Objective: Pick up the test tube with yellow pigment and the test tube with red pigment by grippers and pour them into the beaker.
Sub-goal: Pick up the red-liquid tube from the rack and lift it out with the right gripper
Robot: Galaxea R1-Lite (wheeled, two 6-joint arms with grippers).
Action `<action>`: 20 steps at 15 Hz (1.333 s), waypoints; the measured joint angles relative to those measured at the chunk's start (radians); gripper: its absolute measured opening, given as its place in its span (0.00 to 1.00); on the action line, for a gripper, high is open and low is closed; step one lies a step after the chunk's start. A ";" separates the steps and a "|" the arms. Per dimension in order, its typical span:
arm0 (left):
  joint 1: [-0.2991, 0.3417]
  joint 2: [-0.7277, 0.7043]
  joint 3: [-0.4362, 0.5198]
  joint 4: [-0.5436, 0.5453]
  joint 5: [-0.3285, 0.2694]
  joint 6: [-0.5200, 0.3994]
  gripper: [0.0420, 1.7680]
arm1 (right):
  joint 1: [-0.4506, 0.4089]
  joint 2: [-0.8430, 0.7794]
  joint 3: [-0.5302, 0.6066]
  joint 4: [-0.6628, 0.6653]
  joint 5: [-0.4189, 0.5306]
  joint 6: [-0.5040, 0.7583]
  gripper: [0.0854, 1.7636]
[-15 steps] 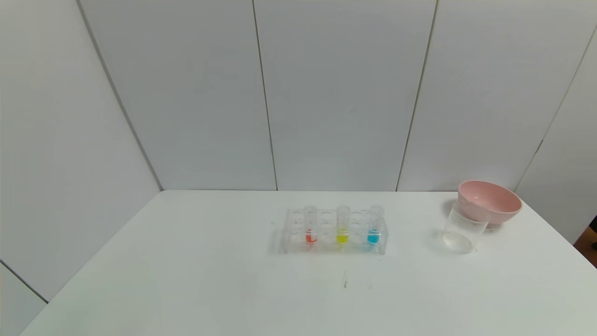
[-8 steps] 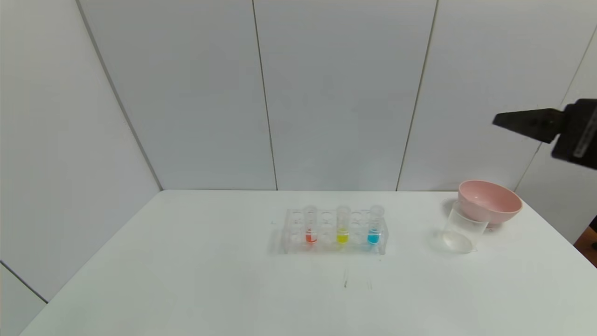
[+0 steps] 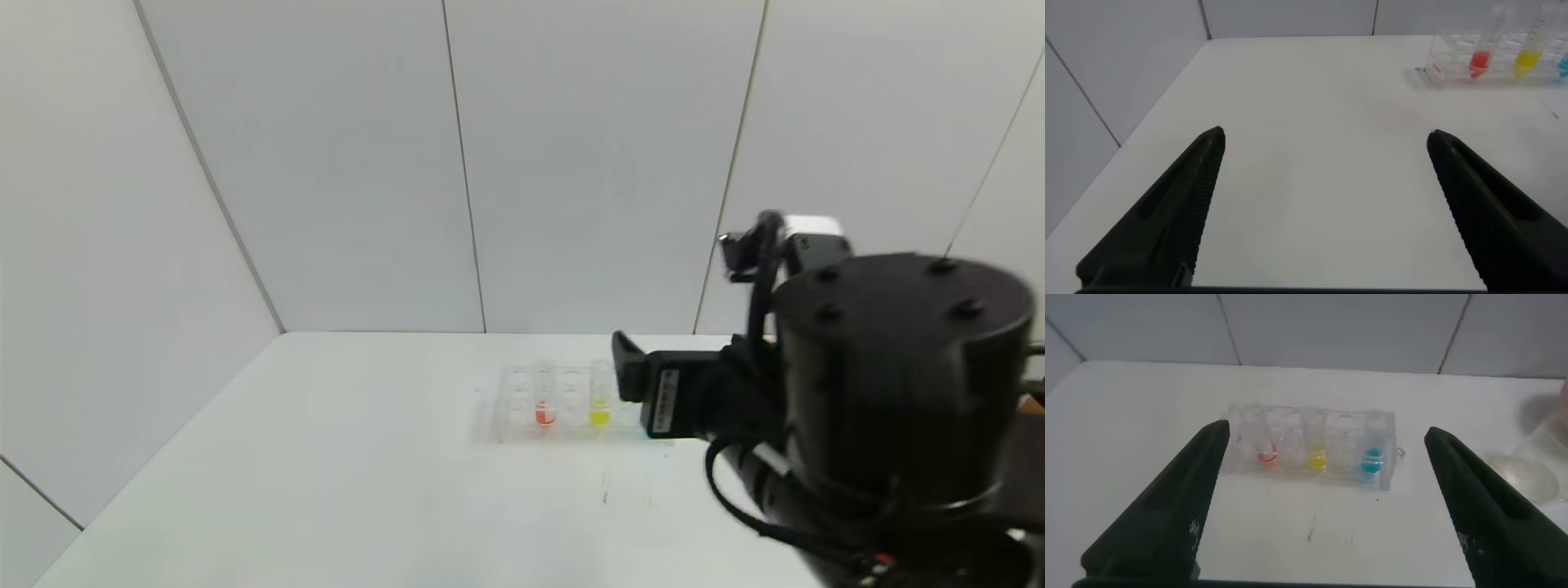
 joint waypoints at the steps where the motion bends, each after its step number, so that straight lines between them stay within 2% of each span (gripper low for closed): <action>1: 0.000 0.000 0.000 0.000 0.000 0.000 1.00 | 0.021 0.048 0.004 -0.058 -0.001 -0.034 0.97; 4: 0.000 0.000 0.000 0.000 0.000 0.000 1.00 | 0.054 0.187 0.004 -0.239 0.000 -0.117 0.97; 9: 0.000 0.000 0.000 0.000 0.000 0.000 1.00 | 0.060 0.378 -0.001 -0.488 -0.005 -0.129 0.97; 13: 0.000 0.000 0.000 0.000 0.000 0.000 1.00 | 0.027 0.499 -0.024 -0.511 -0.012 -0.130 0.97; 20: 0.000 0.000 0.000 0.000 0.000 0.000 1.00 | -0.078 0.634 -0.212 -0.494 0.023 -0.131 0.97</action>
